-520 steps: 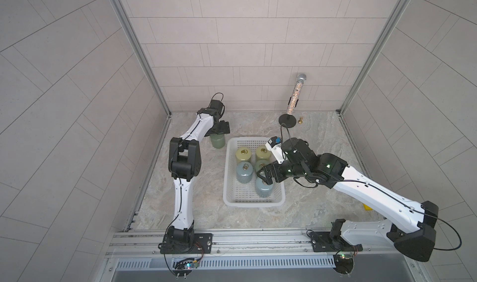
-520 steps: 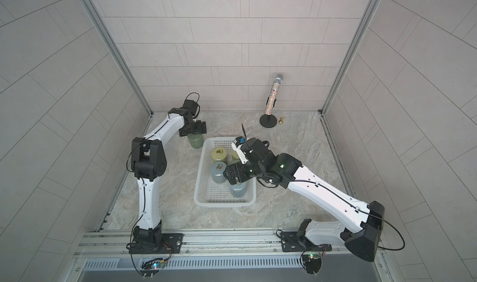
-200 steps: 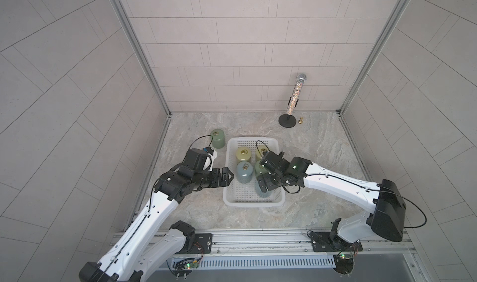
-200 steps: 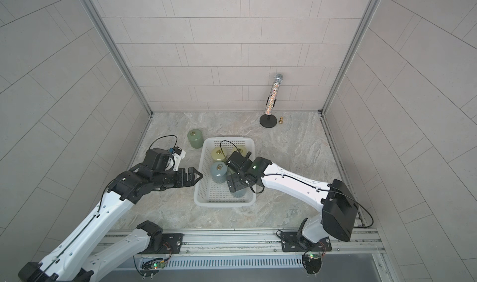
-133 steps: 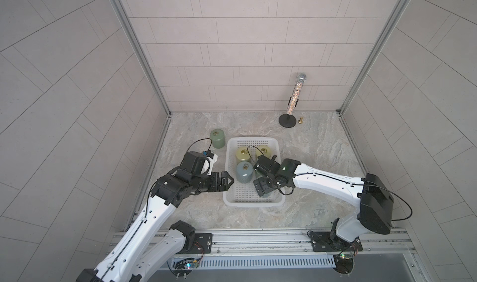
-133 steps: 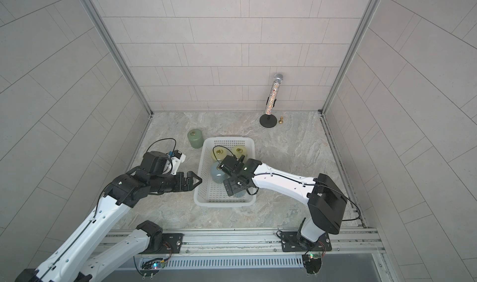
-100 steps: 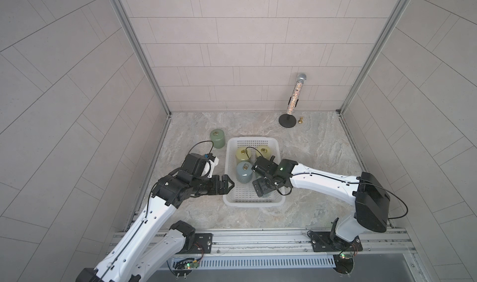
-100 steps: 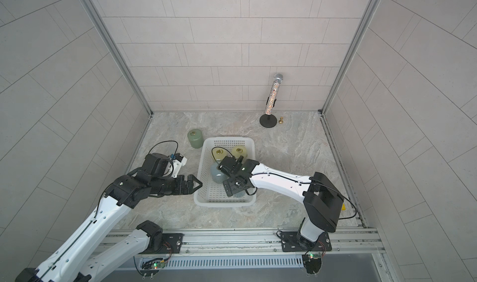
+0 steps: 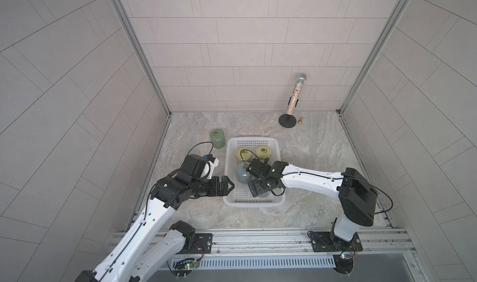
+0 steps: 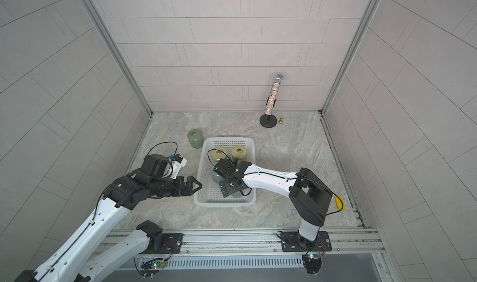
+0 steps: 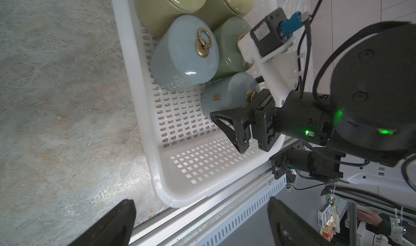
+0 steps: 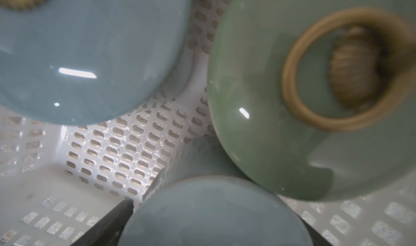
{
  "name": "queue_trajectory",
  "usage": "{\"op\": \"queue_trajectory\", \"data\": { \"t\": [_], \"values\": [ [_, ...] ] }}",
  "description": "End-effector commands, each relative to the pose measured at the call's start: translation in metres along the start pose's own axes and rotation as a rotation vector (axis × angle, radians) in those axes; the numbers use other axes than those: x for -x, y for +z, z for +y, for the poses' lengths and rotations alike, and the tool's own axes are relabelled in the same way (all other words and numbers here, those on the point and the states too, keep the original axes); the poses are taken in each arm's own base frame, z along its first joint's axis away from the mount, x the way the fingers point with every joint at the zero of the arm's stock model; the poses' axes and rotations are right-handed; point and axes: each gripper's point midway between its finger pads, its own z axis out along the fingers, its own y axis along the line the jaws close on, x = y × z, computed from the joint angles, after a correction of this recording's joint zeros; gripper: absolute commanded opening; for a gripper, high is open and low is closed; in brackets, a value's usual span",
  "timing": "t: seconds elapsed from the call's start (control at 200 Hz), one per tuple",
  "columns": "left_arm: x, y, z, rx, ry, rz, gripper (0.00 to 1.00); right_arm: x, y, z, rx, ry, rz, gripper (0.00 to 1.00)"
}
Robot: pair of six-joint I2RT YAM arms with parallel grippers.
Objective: Take the tea canister out of the basket
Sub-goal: Pick up the tea canister from the basket.
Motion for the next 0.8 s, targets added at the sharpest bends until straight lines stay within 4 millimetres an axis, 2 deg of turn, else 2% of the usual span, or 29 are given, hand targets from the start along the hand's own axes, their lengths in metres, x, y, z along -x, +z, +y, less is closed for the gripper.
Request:
{"op": "queue_trajectory", "data": {
  "t": [0.0,0.365,0.66,0.795],
  "values": [
    [-0.003,-0.004,-0.001,-0.003,-0.001,0.0,1.0,-0.01,0.011,-0.007,-0.039,0.013,0.042,0.98],
    [-0.001,-0.008,-0.004,-0.007,0.002,-0.012,1.0,-0.021,0.028,-0.013,-0.054,0.027,0.05,0.95],
    [0.001,-0.009,-0.005,-0.005,0.0,-0.014,1.0,-0.016,0.032,-0.016,-0.07,0.021,0.016,0.94],
    [0.002,-0.011,-0.006,-0.004,0.003,-0.019,1.0,-0.013,0.027,-0.016,-0.066,0.013,-0.001,0.84]
  ]
}}
